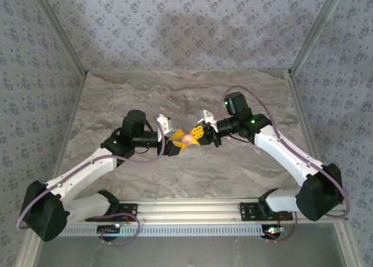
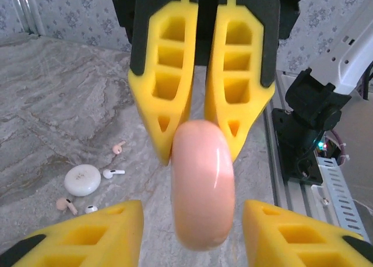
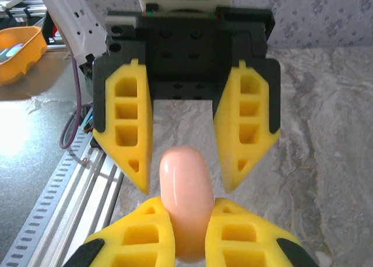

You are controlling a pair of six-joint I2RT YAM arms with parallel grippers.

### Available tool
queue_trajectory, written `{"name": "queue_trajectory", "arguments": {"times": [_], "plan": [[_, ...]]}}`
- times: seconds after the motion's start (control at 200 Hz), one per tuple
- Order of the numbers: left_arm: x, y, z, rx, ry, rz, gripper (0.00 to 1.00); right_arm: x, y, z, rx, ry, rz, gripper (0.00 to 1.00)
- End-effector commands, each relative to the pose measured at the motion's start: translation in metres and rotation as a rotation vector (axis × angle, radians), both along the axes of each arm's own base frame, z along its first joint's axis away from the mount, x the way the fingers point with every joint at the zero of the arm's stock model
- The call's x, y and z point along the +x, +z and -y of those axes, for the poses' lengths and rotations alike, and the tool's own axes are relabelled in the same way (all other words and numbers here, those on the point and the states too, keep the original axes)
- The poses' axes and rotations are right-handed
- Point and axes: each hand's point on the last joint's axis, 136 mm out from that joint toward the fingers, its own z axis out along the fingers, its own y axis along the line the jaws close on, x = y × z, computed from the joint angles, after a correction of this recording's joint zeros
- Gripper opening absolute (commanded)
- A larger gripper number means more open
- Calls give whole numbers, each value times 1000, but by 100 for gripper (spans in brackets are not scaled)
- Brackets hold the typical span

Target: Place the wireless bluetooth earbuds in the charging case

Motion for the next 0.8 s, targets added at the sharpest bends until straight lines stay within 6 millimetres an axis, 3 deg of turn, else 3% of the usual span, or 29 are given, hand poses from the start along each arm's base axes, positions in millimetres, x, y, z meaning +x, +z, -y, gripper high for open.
{"name": "queue_trajectory", "arguments": {"times": [0.0, 0.675, 0.795], "plan": [[-3, 7, 3, -7, -11, 41, 48, -2, 17, 2, 48, -5, 37, 9], [-10, 18, 4, -57, -22, 113, 40, -2, 9, -5, 40, 30, -24, 11], [-9, 19, 4, -61, -19, 116, 29, -2, 9, -6, 37, 32, -31, 11]]}}
